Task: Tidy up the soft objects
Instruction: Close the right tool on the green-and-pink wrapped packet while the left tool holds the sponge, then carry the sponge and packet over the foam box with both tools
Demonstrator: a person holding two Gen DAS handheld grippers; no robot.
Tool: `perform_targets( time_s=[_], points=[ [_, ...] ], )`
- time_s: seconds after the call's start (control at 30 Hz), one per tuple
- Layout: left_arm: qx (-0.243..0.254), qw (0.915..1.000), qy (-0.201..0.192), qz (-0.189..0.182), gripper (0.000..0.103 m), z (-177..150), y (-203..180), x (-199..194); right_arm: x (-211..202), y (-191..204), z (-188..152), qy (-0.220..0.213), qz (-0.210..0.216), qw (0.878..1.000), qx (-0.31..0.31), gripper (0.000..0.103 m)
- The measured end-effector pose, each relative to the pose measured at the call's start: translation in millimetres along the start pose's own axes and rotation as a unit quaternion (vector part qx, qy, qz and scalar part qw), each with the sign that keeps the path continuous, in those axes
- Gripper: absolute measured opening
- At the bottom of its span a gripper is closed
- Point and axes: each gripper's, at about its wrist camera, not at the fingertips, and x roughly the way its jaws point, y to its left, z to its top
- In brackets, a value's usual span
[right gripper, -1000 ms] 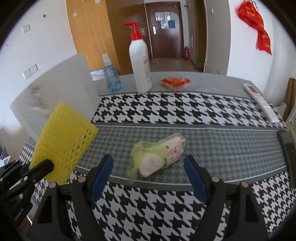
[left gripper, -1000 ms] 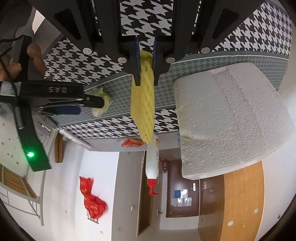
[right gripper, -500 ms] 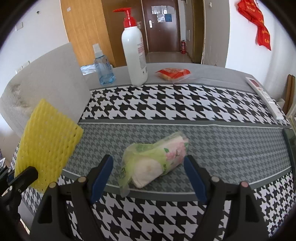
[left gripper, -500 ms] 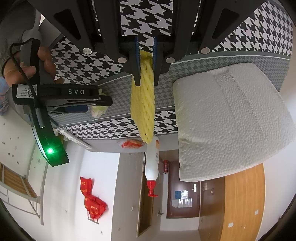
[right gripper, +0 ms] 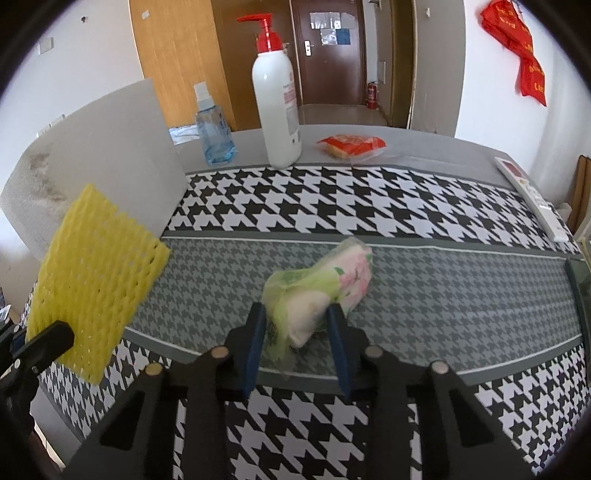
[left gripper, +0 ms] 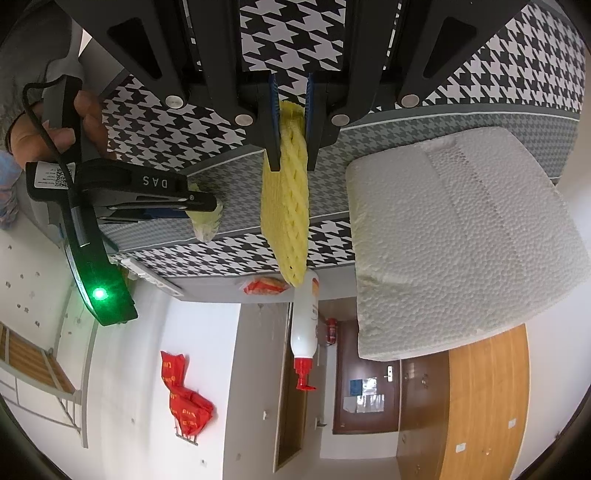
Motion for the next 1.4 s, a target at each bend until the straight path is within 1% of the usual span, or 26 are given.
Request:
perform_targets(
  time_s=[0.37,0.73,0.97,1.4],
  points=[
    [0.006,0.9999,-0.009,-0.001,0.011,1.7,-4.7,-11.1,-25.5,-5.3,-3.1,-0.024,-0.005,1.0,0.002,0.037],
    [0.01,0.9996,-0.026,0.003,0.011,5.5,-5.0,-26.5,-64.4,-1.3,-8.1,-0.061,0.0,0.998,-0.007,0.037],
    [0.02,0.9988,-0.044,0.003,0.011,16.4,-6.6,-37.7,-89.8,7.8,-9.4,-0.088,0.003,0.996,-0.015,0.037],
    [0.02,0.9975,-0.068,-0.004,0.011,36.2,-7.1,-50.9,-116.9,20.1,-2.0,-0.138,0.006,0.99,-0.027,0.037]
  ],
)
